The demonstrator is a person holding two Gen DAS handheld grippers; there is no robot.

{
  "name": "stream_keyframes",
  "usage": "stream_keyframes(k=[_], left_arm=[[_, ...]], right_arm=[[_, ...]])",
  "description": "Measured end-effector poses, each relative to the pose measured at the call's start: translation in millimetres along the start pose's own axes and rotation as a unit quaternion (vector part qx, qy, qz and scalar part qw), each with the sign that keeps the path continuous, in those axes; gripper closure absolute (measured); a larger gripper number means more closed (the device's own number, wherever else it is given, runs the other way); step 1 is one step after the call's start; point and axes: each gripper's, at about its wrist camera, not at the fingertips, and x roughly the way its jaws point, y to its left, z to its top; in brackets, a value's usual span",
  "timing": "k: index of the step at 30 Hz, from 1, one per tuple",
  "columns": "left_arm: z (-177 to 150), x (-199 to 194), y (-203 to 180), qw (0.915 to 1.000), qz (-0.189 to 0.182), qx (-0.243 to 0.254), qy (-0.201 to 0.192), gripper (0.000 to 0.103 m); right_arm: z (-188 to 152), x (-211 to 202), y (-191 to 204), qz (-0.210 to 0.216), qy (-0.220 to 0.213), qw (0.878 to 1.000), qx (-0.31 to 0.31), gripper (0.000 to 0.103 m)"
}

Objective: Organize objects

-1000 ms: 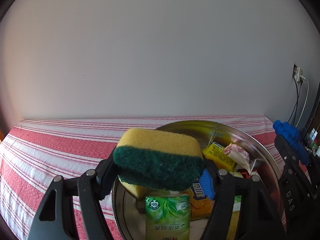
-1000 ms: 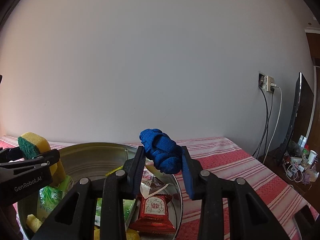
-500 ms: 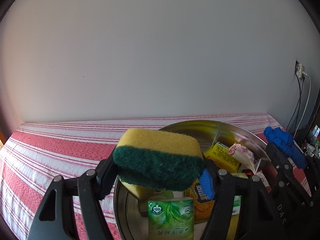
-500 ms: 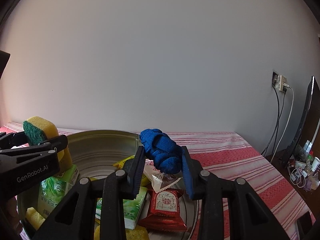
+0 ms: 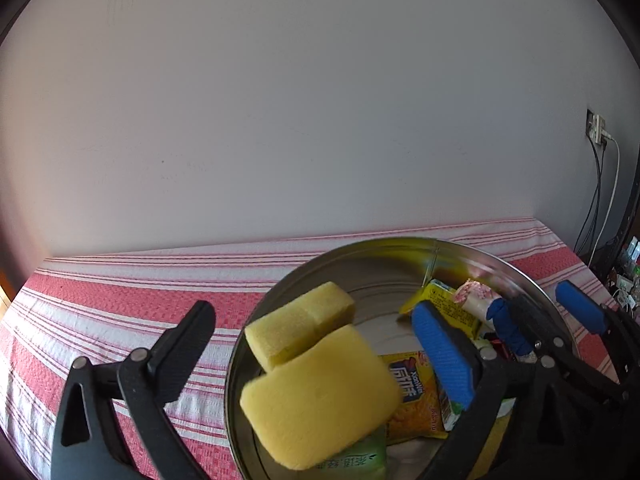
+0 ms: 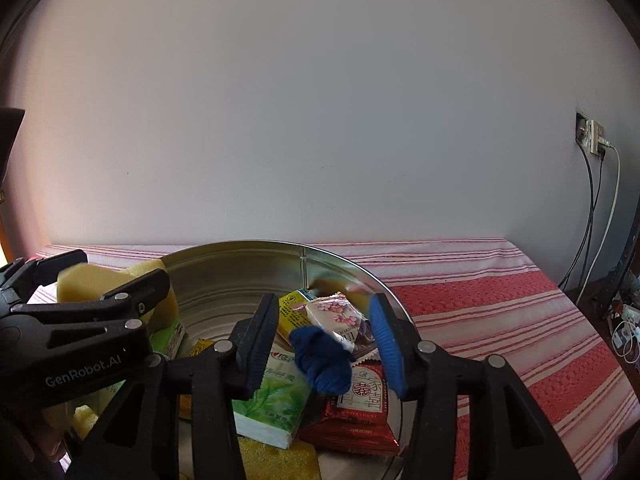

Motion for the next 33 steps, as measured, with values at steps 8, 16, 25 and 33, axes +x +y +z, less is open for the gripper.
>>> stream_keyframes(k=[8,16,25,33], left_arm=[[-3,-3,6,0.9999,-0.001,-0.013,-0.007,0.001],[-4,-3,5,0.9999,0.002,-0.014,-0.006,0.001],[-11,-5,4,1.0000,0.007,-0.005,-0.005,0.001],[-21,-15,13,0.9990,0.031,-0.014,-0.030,0.001]], right_arm=[[4,-7,-9,0.006,-0.022,1.000,0.021,0.026],[7,-14,-14,-0.001,-0.038,0.999,0.038,0.018],[5,-14,-19,-0.015,-0.050,0.998,0.044,0.017],[-1,-34,-13,-0.052,-0.107,0.993,0.026,0.015]])
